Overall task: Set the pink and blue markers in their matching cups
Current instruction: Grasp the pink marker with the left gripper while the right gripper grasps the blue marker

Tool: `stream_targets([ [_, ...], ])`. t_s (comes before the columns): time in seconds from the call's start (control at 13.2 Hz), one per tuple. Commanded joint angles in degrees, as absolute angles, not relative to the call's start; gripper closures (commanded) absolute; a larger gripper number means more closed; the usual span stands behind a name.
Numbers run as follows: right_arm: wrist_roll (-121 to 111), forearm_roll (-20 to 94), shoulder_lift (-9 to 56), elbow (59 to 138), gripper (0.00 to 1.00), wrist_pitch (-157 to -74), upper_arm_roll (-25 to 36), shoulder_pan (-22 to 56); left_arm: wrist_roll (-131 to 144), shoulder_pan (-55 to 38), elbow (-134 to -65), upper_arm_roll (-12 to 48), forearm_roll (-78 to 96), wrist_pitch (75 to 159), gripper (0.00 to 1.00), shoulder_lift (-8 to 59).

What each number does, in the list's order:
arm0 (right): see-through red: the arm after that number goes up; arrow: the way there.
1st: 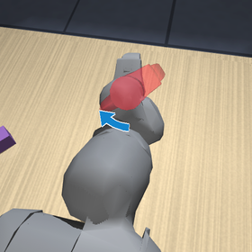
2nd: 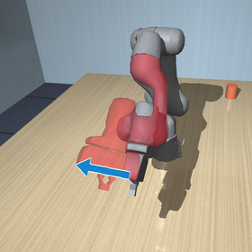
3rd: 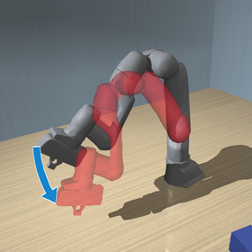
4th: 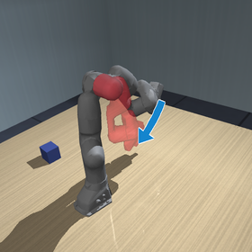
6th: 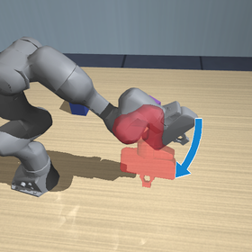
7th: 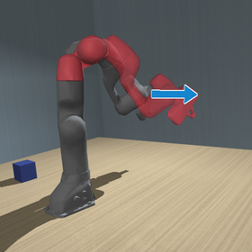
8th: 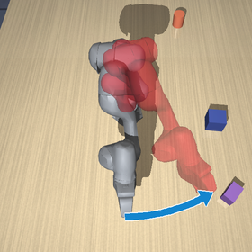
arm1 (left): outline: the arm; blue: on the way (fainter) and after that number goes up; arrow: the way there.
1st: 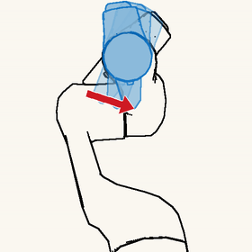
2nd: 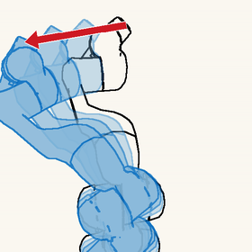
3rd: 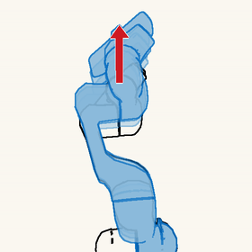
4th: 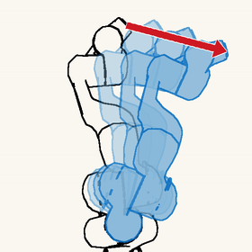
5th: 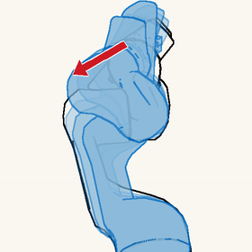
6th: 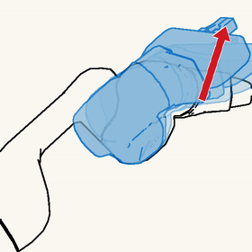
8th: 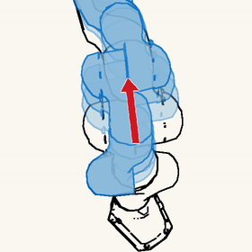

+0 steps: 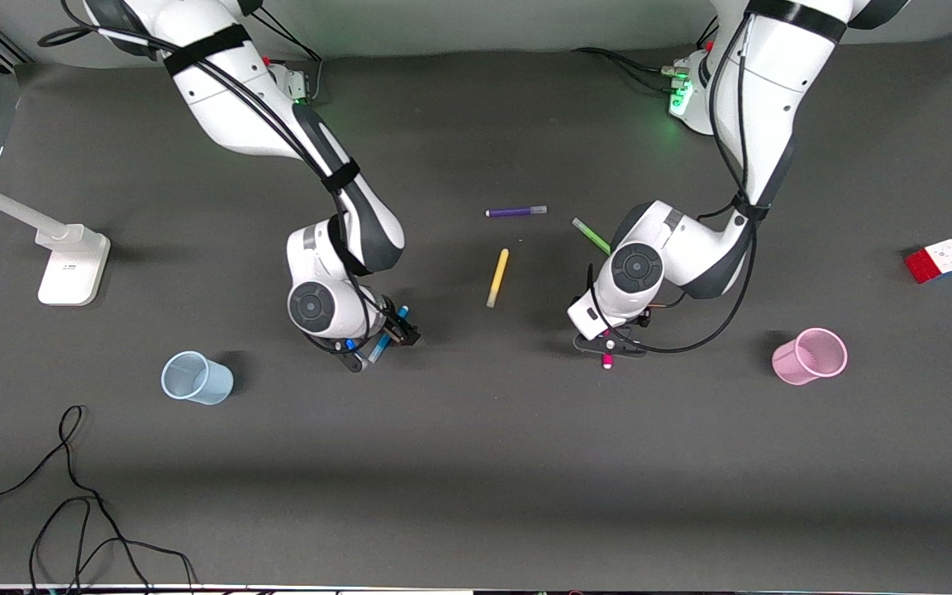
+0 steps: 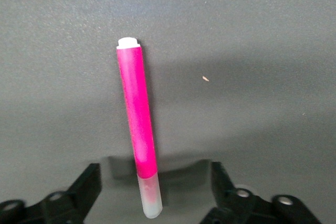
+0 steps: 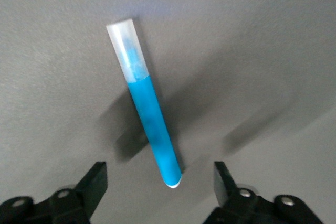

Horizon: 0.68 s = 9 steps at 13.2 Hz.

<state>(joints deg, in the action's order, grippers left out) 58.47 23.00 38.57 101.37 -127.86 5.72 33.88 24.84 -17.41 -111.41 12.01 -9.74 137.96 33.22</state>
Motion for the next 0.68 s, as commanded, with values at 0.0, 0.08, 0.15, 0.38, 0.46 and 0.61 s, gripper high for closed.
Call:
stream_targets([
  [0.0, 60.12, 23.47, 39.73, 99.84, 0.3, -128.06, 6.42, 34.98, 26.72, -18.11, -112.06, 11.34, -10.9, 138.25, 0.48, 32.52],
  [0.08, 60.2, 23.47, 39.81, 99.84, 0.41, -128.06, 6.42, 34.98, 26.72, -18.02, -112.06, 11.34, -10.9, 138.08, 0.62, 32.43],
  [0.15, 60.21, 23.47, 39.81, 99.84, 0.52, -128.06, 6.42, 34.98, 26.72, -17.93, -112.06, 11.34, -10.81, 137.9, 0.75, 32.26],
  [0.38, 60.21, 23.47, 39.81, 99.84, 0.77, -128.06, 6.42, 34.98, 26.72, -17.67, -112.06, 11.34, -10.81, 137.55, 0.92, 32.17],
  [0.46, 60.21, 23.47, 39.81, 99.84, 0.89, -128.06, 6.42, 34.98, 26.81, -17.58, -111.97, 11.34, -10.81, 137.29, 0.93, 31.82],
  [0.61, 60.9, 23.55, 39.55, 99.84, 1.0, -128.06, 6.59, 34.89, 26.54, -16.53, -111.19, 11.34, -10.81, 132.74, 0.94, 29.46],
])
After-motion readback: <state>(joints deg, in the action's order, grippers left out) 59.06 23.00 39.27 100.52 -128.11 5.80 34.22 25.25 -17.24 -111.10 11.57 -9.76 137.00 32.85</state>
